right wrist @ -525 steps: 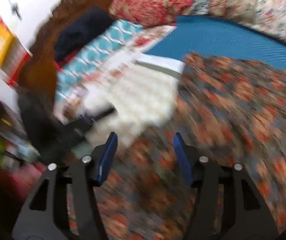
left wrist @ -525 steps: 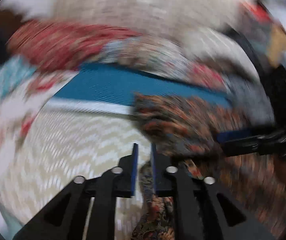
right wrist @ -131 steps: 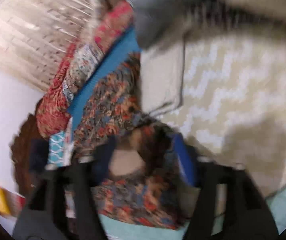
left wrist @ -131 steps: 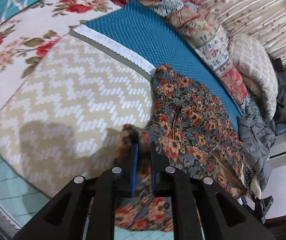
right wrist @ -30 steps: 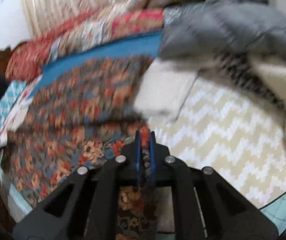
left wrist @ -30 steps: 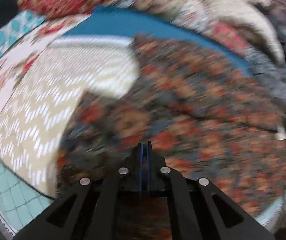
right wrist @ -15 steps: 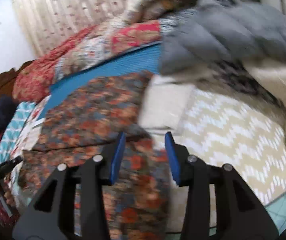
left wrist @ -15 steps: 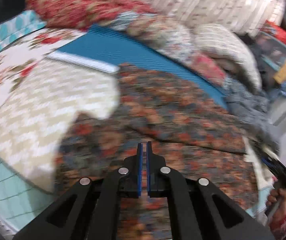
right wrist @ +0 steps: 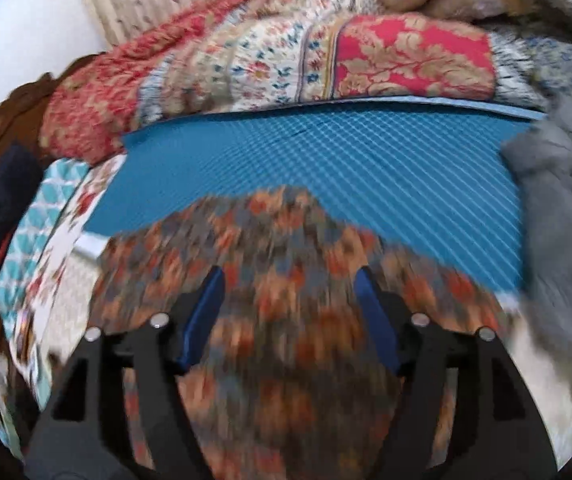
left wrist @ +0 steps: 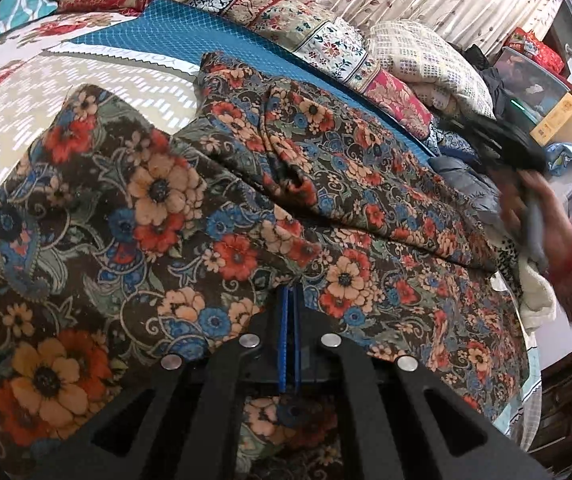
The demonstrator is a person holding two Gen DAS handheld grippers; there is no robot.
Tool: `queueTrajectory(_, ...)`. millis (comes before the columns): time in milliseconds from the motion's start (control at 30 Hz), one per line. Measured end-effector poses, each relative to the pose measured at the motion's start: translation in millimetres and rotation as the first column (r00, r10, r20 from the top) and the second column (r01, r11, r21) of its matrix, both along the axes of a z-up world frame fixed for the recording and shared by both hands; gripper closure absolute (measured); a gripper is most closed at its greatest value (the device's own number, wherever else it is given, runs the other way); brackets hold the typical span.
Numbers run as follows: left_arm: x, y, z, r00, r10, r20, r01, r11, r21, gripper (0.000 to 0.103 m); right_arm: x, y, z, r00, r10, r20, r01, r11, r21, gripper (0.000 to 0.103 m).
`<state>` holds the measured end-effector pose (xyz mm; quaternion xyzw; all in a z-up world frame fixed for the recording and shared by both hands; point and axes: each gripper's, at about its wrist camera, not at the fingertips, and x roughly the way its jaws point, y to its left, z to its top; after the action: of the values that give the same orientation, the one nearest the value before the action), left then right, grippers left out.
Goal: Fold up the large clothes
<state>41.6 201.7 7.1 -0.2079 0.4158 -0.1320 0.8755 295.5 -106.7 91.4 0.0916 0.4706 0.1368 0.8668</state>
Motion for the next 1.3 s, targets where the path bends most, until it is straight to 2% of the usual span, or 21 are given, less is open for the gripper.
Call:
queueTrajectory(133, -1, 0, -2, 1.000, 0.001, 0.013, -0.001, 1.000, 0.004, 0.057, 64, 16, -33, 0.998, -0.016, -0.063, 0.012, 0.998, -0.065, 0.034)
queueTrajectory(267, 0, -7, -1, 1.000, 0.003, 0.025, -0.004, 0.999, 0.040, 0.057, 88, 29, -66, 0.989, 0.030, -0.145, -0.041, 0.996, -0.079, 0.034)
queueTrajectory(300, -1, -6, 0, 1.000, 0.004, 0.026, -0.005, 0.999, 0.040, 0.057, 86, 32, -67, 0.991, 0.050, -0.126, -0.061, 0.994, -0.089, 0.033)
queueTrajectory(333, -1, -6, 0, 1.000, 0.004, 0.026, -0.005, 0.999, 0.036, 0.057, 85, 34, -66, 0.991, 0.076, -0.115, -0.085, 0.993, -0.078, 0.049)
queueTrajectory(433, -1, -5, 0, 1.000, 0.005, 0.027, -0.005, 1.000, 0.031, 0.057, 74, 38, -52, 0.989, 0.121, -0.089, -0.125, 0.991, -0.051, 0.083)
queueTrajectory(500, -1, -5, 0, 1.000, 0.004, 0.026, -0.005, 0.999, 0.033, 0.057, 56, 39, -29, 0.987, 0.159, -0.033, -0.159, 0.987, -0.008, 0.085)
queueTrajectory(633, 0, -5, 1, 1.000, 0.003, 0.020, -0.004, 0.999, 0.038, 0.057, 8, 40, 20, 0.977, 0.201, 0.075, -0.205, 0.978, 0.044, 0.087)
queueTrajectory(700, 1, -4, 2, 1.000, 0.002, 0.013, -0.003, 1.000, 0.028, 0.057, -28, 45, 44, 0.962, 0.244, 0.126, -0.251, 0.967, 0.050, 0.087)
queueTrajectory(833, -5, 2, 18, 0.999, 0.029, -0.023, -0.028, 0.999, 0.030, 0.057, -132, 54, 65, 0.915, 0.362, 0.180, -0.371, 0.928, 0.018, 0.088)
queueTrajectory(933, -31, 15, 42, 0.998, 0.052, 0.021, -0.051, 0.998, -0.026, 0.057, -220, 53, 54, 0.886, 0.426, 0.186, -0.429, 0.903, -0.023, 0.088)
queueTrajectory(1033, -69, 35, 77, 0.991, 0.096, 0.089, -0.092, 0.995, -0.046, 0.057, -297, 49, 25, 0.896, 0.421, 0.143, -0.421, 0.907, -0.029, 0.089)
queueTrajectory(1133, -103, 48, 111, 0.981, 0.112, 0.159, -0.109, 0.994, -0.029, 0.057, -347, 43, 1, 0.910, 0.399, 0.113, -0.402, 0.915, 0.007, 0.089)
queueTrajectory(1200, -119, 49, 132, 0.973, 0.106, 0.204, -0.103, 0.994, -0.024, 0.057, -383, 48, -15, 0.911, 0.401, 0.095, -0.397, 0.916, -0.054, 0.089)
queueTrajectory(1300, -119, 34, 144, 0.970, 0.053, 0.236, -0.053, 0.999, -0.010, 0.057, -405, 57, -39, 0.927, 0.372, 0.057, -0.365, 0.925, -0.103, 0.087)
